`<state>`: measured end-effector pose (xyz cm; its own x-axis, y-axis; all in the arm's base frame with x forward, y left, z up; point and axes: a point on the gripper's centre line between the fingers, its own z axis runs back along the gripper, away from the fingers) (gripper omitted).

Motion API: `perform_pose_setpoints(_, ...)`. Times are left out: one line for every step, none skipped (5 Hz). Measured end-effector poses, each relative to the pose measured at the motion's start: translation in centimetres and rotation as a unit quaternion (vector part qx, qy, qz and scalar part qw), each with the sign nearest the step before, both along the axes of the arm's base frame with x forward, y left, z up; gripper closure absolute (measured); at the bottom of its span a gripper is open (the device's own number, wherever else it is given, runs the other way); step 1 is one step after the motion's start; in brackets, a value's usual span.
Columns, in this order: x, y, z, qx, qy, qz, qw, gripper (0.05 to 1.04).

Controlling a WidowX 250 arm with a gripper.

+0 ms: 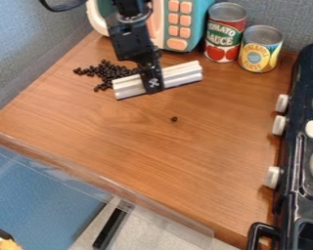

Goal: Sweep into pile

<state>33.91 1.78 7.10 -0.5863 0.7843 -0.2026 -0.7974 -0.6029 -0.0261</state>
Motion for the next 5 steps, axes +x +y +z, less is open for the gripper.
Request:
perform_pose_setpoints(-0.9, -2.3, -0.9, 0.001, 0.018, -0.012, 0.9998, 0.698)
perform_pose_setpoints(-1.0, -3.6, -1.4, 0.008, 0.029, -0.003, 0.9995, 0.698)
perform_pose_setpoints(-1.8, -3.4, -4.2, 0.017, 0.068, 0.021, 0.9973, 0.698)
perform_pose_setpoints(-2.1, -2.3, -6.1, 0.027, 0.092, 0.041, 0.9945, 0.698)
perform_pose_setpoints(-1.7, -1.4, -6.4, 0.035, 0.092, 0.054, 0.9937, 0.698)
